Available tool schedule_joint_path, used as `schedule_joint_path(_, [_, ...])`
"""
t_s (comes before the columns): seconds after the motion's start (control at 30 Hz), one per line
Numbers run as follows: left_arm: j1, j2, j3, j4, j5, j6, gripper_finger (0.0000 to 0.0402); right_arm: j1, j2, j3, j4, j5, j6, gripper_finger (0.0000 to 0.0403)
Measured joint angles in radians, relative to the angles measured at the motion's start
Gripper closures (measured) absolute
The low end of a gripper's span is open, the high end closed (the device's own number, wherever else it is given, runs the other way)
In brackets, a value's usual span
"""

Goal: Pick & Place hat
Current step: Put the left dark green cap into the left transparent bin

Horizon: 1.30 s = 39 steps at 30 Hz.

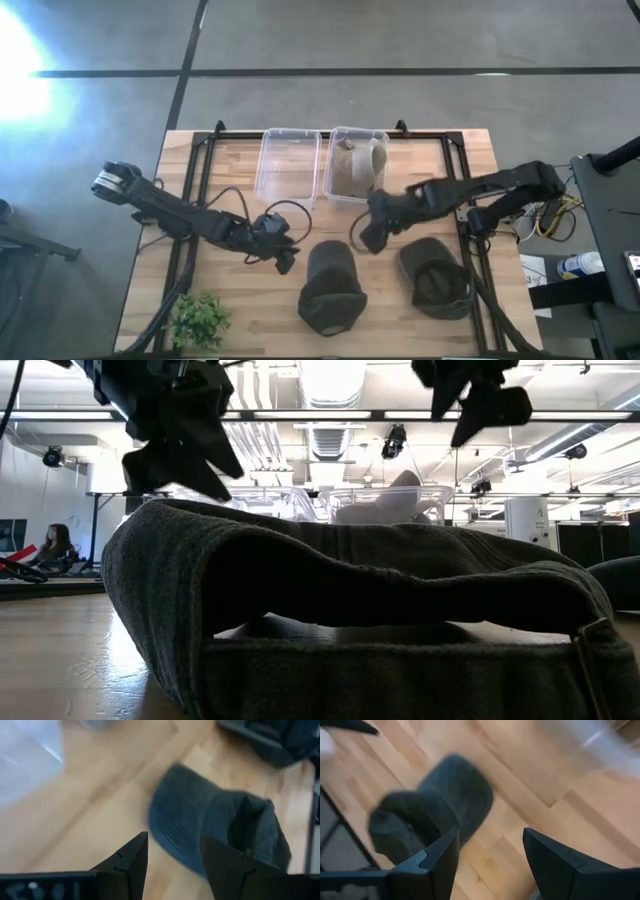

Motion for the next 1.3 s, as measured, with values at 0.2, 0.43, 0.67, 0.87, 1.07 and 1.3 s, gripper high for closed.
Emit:
schedule_joint_path(0.2, [-0.008, 0.096, 0.0, 0.11, 0.153, -0.04, 0.0229, 0.078, 0.153, -0.002, 0.065, -0.052, 0.029, 0.0188])
schedule_joint_path(0.43, [-0.078, 0.21, 0.042, 0.2, 0.196, -0.124, 0.0229, 0.11, 0.339, -0.003, 0.219, -0.173, -0.003, 0.0188])
schedule_joint_path(0.67, [-0.154, 0.326, 0.109, 0.198, 0.195, -0.226, 0.0229, 0.129, 0.474, -0.004, 0.37, -0.264, -0.031, 0.0188])
schedule_joint_path(0.87, [-0.163, 0.397, 0.11, 0.178, 0.202, -0.307, 0.023, 0.128, 0.528, -0.005, 0.606, -0.324, -0.009, 0.0188])
schedule_joint_path(1.07, [-0.157, 0.39, 0.114, 0.038, 0.172, -0.313, 0.023, 0.135, 0.535, -0.006, 0.706, -0.422, -0.04, 0.0188])
schedule_joint_path(1.3, [-0.15, 0.322, 0.112, -0.244, -0.112, -0.32, 0.0229, 0.148, 0.52, -0.012, 0.693, -0.481, -0.116, 0.0188])
